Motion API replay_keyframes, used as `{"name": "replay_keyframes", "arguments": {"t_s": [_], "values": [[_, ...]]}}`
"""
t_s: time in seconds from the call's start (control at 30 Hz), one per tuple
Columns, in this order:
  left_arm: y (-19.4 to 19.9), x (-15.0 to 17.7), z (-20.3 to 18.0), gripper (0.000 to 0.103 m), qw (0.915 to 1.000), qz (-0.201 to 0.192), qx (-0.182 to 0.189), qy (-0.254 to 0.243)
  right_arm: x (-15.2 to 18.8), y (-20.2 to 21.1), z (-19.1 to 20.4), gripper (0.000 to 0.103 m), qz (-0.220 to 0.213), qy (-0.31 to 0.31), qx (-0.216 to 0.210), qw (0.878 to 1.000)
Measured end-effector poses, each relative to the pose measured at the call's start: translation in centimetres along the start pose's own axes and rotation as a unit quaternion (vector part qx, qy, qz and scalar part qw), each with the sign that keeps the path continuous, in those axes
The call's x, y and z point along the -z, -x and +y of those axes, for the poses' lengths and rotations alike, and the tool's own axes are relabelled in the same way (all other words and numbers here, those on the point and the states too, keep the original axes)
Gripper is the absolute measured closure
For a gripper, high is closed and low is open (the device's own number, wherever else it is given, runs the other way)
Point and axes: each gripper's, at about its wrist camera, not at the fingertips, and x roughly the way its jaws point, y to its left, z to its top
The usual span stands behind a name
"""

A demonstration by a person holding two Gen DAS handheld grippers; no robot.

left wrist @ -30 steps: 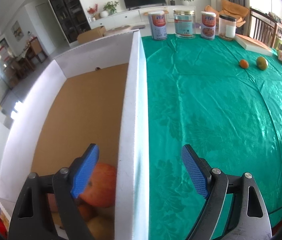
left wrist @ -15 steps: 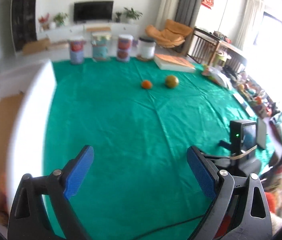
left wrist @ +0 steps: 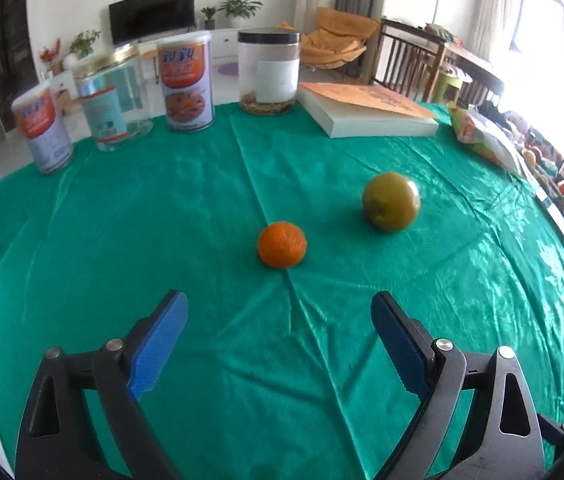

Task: Organize fruits
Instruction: 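Lower the left gripper onto the tangerine, close and lift it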

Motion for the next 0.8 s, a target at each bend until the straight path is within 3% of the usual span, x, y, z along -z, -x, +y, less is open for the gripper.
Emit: {"name": "replay_keyframes", "arguments": {"t_s": [0.17,0.23,0.3,0.37,0.4,0.43,0.6,0.8], "values": [[-3.0,-1.6,-0.2,0.010,0.9999,0.000,-0.016,-0.001,0.0,-0.1,0.2,0.000,0.000,0.002,-0.002,1.000],[-4.0,-1.6,-0.3,0.030,0.9997,0.008,-0.023,-0.009,0.0,-0.1,0.2,0.000,0.000,0.002,-0.002,1.000],[-5.1,-1.5,-0.4,0.042,0.9991,0.024,-0.028,-0.022,0.0,-0.1,0.2,0.000,0.000,0.002,-0.002,1.000],[-5.1,-1.5,-0.5,0.050,0.9992,0.013,-0.029,-0.025,-0.1,-0.1,0.1,0.000,0.000,0.002,-0.002,1.000],[-5.1,-1.5,-0.4,0.067,0.9991,0.012,-0.031,-0.026,-0.1,-0.1,0.2,0.000,0.000,0.002,-0.002,1.000],[-5.1,-1.6,-0.3,0.073,0.9993,0.012,-0.027,-0.024,-0.1,-0.1,0.1,0.000,0.000,0.002,-0.002,1.000],[-3.6,-0.3,0.9,0.074,0.9987,0.009,-0.050,-0.006,-0.1,-0.1,0.2,0.000,0.000,0.002,-0.002,1.000],[2.6,3.9,3.6,0.074,0.9976,0.014,-0.055,0.038,-0.1,-0.1,0.1,0.000,0.000,0.002,-0.002,1.000]]}}
